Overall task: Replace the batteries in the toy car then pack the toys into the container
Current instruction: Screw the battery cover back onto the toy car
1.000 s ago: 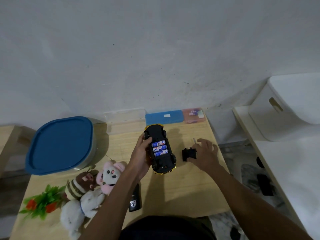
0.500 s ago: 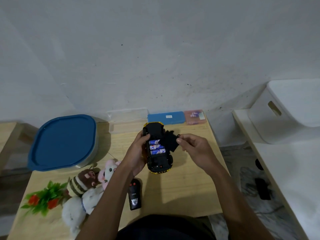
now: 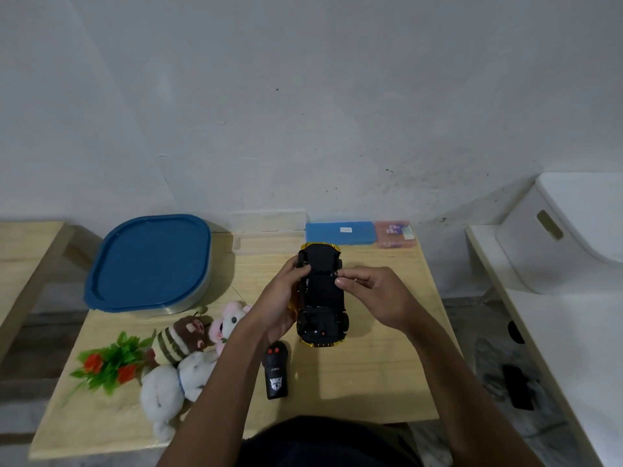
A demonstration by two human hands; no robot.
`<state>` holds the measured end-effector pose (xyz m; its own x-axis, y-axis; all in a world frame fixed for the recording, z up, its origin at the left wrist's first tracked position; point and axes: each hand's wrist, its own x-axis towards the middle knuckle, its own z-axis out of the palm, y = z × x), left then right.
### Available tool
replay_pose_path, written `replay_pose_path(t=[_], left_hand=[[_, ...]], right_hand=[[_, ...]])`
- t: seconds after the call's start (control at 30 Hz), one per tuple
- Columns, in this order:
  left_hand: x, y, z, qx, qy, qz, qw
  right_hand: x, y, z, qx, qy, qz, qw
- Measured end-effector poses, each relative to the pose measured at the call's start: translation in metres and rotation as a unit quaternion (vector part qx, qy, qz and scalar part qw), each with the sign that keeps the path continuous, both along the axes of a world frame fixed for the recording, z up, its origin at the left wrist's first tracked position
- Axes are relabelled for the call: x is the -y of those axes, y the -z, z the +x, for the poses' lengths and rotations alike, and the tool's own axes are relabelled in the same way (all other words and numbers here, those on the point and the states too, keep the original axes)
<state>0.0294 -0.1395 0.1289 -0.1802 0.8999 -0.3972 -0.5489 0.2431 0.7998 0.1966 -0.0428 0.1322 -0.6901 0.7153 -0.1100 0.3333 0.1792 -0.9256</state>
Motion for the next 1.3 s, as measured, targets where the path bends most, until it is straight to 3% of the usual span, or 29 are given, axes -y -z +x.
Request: replay_pose_path(t=[0.4,0.6,0.8,0.87,0.93,1.03,1.3], left_hand=[[0.008,0.004,0.002,-0.004,-0.003,-0.016,1.000],[0.008,0.005,0.001,-0.003,-0.004,-0.004,1.000],[0.006,0.008,0.001,0.026,-0.006,0.008,1.000],[0.005,0.009,-0.001,0.028,-0.006,0.013,0.999],[0.004,0.008,-0.002,0.026,0.001,0.023,0.999],[0.003,0.009,0.000,0.012,0.017,0.030,0.999],[-0.007,0.016,0.006,0.011,0.023,0.022,0.999]], right_hand=[[0.006,0.000,0.001,0.045,-0.013,0.016,0.999],[0.013,-0.008,-0.005,0.121,0.031,0.102,0.987],[0.023,-0.006,-0.011,0.110,0.114,0.117,0.980],[0.025,-0.001,-0.013,0.091,0.149,0.088,0.981],[0.026,0.001,-0.014,0.062,0.172,-0.009,0.983],[0.023,0.009,-0.014,0.025,0.130,-0.124,0.983],[0.011,0.011,-0.009,0.023,0.123,-0.098,0.987]])
